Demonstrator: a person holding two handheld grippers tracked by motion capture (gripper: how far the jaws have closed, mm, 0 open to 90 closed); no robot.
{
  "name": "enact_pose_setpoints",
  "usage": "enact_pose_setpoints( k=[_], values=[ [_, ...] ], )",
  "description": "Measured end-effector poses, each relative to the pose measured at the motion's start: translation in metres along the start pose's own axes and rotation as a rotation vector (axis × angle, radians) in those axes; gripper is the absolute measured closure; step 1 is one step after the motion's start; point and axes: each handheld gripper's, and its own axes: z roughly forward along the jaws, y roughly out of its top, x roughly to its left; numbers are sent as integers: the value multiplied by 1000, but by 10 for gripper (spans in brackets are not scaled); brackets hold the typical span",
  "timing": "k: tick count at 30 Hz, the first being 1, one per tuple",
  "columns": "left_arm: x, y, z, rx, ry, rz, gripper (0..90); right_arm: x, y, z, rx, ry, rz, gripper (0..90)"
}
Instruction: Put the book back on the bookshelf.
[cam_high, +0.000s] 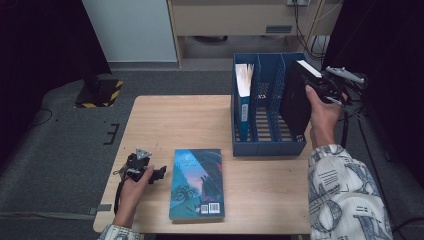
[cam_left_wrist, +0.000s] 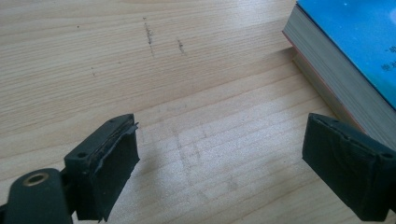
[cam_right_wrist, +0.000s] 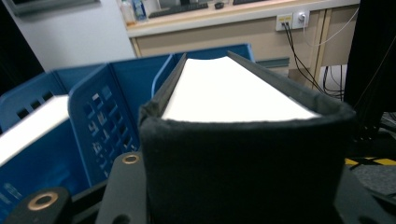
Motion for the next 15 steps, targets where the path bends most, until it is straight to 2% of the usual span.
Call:
enact_pose_setpoints(
  k=[7, 11, 15],
  values=[
    [-1, 0, 0, 0, -2, 4, 99, 3, -10, 12, 23, -5, -7, 531],
    [-2, 0, 0, 2, -2, 10, 99, 2, -17, 19, 32, -16, 15, 531],
    [-2, 0, 1, 3, -2, 11, 99, 0, -28, 27, 53, -22, 4, 531]
  ],
)
